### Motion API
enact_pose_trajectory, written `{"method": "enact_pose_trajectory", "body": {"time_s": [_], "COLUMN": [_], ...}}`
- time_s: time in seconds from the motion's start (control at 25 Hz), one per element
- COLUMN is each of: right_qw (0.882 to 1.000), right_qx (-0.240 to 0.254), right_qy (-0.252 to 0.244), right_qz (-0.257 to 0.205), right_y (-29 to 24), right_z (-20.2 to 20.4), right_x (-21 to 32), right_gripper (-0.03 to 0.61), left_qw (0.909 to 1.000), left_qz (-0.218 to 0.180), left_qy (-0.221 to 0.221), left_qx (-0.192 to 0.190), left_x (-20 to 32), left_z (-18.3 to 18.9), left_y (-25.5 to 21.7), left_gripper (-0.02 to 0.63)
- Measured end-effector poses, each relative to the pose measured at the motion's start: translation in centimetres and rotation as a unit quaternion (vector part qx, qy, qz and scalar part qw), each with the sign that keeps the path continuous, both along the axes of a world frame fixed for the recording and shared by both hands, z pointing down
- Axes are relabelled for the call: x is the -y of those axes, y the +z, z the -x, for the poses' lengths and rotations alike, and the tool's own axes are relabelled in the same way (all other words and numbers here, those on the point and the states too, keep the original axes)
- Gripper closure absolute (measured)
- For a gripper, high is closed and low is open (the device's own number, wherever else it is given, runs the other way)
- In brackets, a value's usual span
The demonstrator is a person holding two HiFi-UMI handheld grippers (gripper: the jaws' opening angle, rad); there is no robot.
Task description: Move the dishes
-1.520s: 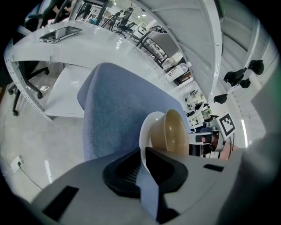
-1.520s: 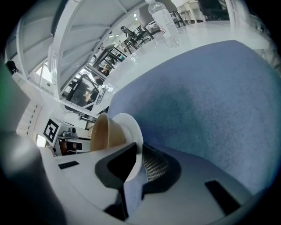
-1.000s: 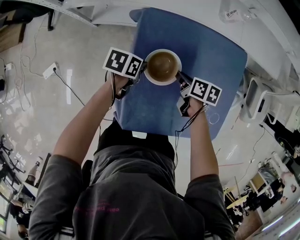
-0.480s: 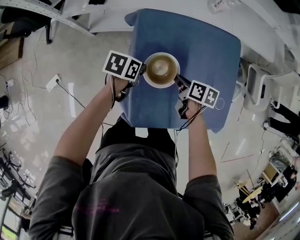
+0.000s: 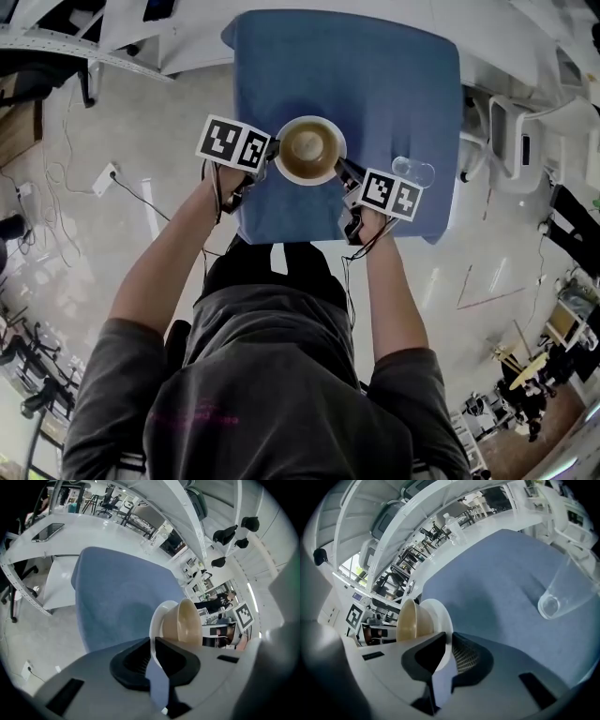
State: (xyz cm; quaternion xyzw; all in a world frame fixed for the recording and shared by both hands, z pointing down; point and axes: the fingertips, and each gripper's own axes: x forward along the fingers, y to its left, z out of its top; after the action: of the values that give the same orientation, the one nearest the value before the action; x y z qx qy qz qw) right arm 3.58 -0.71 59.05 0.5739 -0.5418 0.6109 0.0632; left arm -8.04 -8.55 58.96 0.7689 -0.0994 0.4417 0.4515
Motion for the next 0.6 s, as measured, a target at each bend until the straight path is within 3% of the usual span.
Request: {"method": "enact_pose_trajectory", "body": {"time_s": [0.6], "right_qw": [0.999], "right_qx": [0.02], "right_qy": [0.032], "right_qz": [0.021], "right_y": [1.8], "right_z": [-4.5], "right_x": [-9.3], "right_gripper": [0.529], "left_qw": [0.9987], "left_qz": [0.02], "left_qy": [0.042], "left_qx": [0.022], "left_x": [-8.9], "left_z": [-4.8], "left_y": [1.8], "left_gripper": [0.578]}}
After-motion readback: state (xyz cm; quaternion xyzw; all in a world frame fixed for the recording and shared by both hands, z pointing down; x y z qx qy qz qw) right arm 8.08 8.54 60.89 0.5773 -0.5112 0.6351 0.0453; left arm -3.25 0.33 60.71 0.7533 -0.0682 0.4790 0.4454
